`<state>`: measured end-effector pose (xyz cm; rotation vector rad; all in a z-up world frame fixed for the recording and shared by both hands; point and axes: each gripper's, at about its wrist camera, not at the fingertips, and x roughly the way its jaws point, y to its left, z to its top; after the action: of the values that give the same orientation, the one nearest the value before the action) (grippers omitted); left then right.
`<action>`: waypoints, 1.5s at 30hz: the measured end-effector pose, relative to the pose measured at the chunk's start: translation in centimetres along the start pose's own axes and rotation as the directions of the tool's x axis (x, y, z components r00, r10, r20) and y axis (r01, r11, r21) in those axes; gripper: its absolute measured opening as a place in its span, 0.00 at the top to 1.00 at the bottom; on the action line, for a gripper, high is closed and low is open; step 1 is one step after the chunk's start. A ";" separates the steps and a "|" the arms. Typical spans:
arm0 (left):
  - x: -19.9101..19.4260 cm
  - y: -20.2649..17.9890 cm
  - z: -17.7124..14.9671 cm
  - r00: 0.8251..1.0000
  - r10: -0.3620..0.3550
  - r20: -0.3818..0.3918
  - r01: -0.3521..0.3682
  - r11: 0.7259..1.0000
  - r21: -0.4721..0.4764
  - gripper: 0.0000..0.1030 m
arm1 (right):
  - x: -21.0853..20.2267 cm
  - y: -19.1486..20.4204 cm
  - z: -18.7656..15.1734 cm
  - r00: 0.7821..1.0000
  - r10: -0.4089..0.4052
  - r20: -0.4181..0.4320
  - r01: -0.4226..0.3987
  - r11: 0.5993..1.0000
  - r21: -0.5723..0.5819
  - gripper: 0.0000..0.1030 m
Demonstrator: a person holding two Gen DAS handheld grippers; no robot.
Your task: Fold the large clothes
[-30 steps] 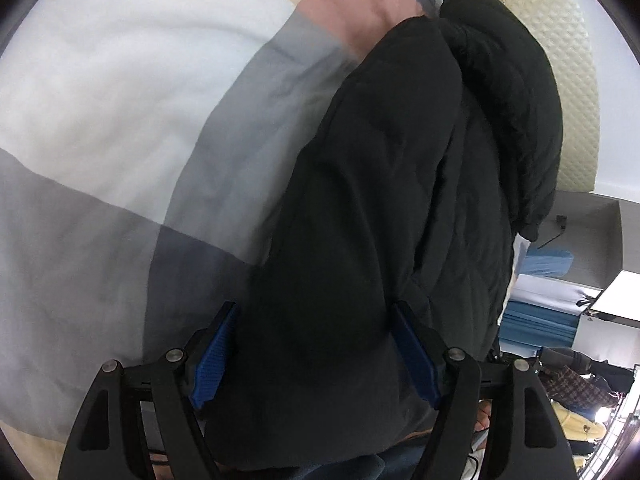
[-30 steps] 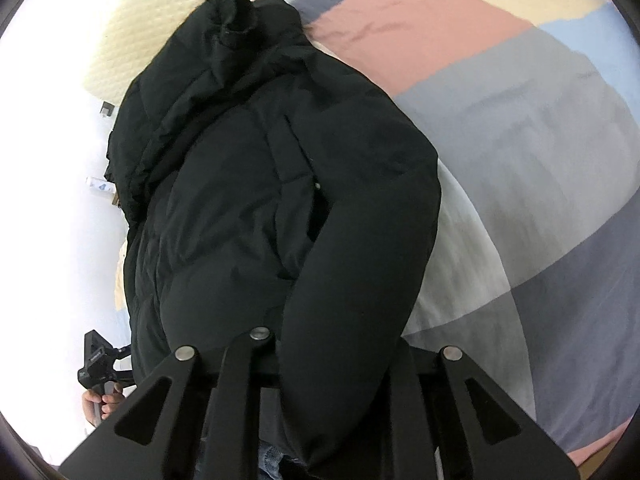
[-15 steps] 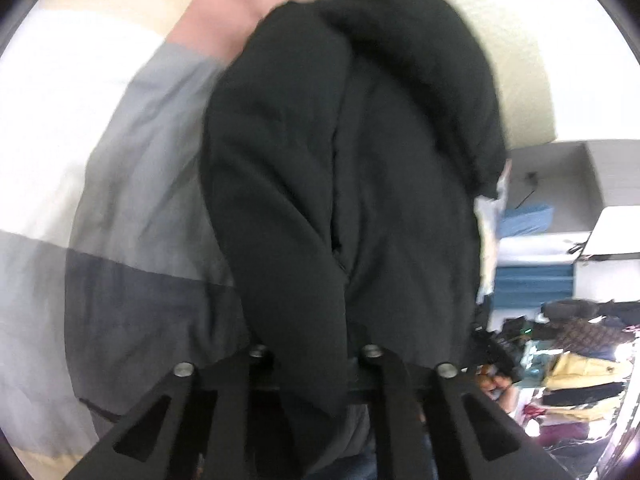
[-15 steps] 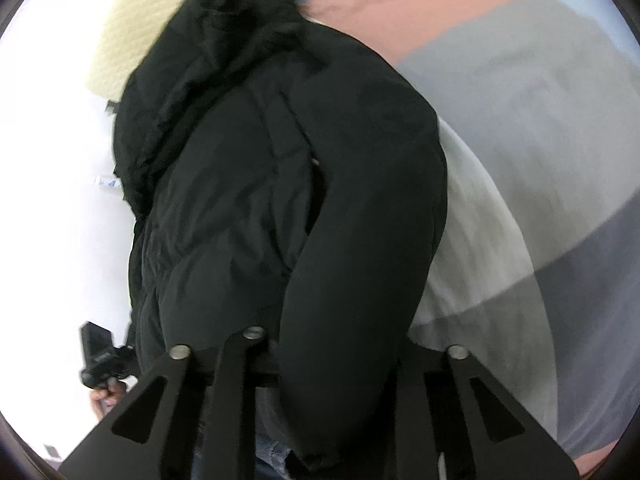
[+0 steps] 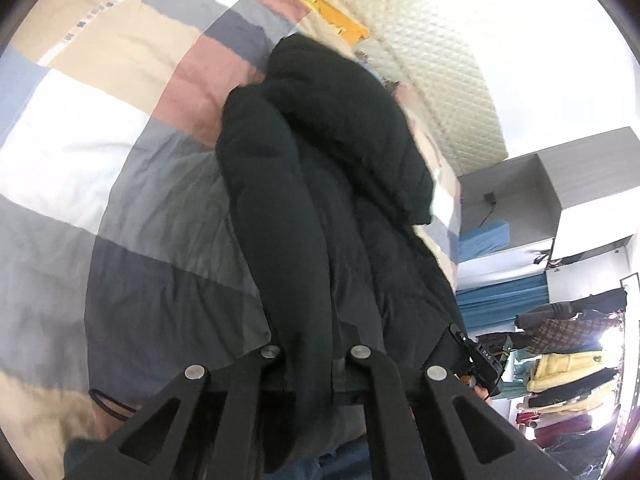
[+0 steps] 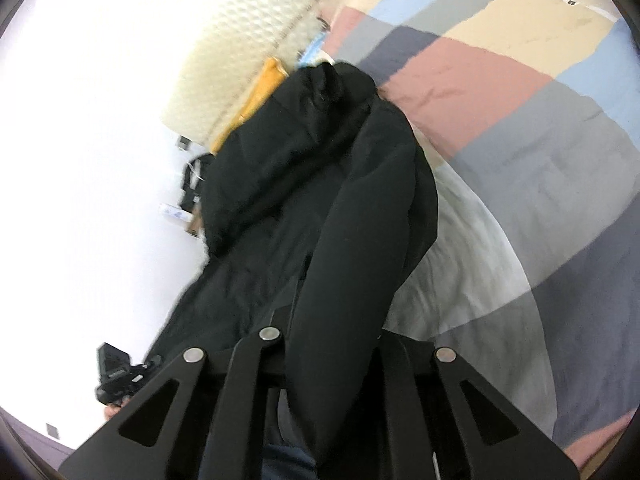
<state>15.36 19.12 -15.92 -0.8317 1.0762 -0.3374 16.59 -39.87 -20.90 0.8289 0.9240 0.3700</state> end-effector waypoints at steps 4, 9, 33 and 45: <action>-4.2 -0.6 -1.1 0.999 -0.032 0.027 0.031 0.999 0.012 0.96 | -4.4 1.1 -0.2 0.997 0.058 0.043 -0.057 0.998 -0.012 0.91; -8.8 -2.5 -3.5 0.995 -0.073 0.063 0.071 0.997 0.030 0.96 | -9.2 3.5 -1.5 0.987 0.136 0.084 -0.132 0.990 -0.059 0.93; -18.6 -5.4 -7.4 0.985 -0.076 0.157 0.067 0.996 0.062 0.94 | -19.0 10.6 -6.6 0.964 0.214 0.158 -0.197 0.974 -0.115 0.93; -12.6 -7.3 3.5 0.979 0.068 0.194 -0.073 0.997 0.018 0.93 | -10.7 11.1 5.0 0.985 0.074 0.155 -0.080 0.996 0.035 0.93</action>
<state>13.62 23.57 -1.75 -0.7853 0.9153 -0.2053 15.27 -41.53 -4.82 0.9194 0.7600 0.3498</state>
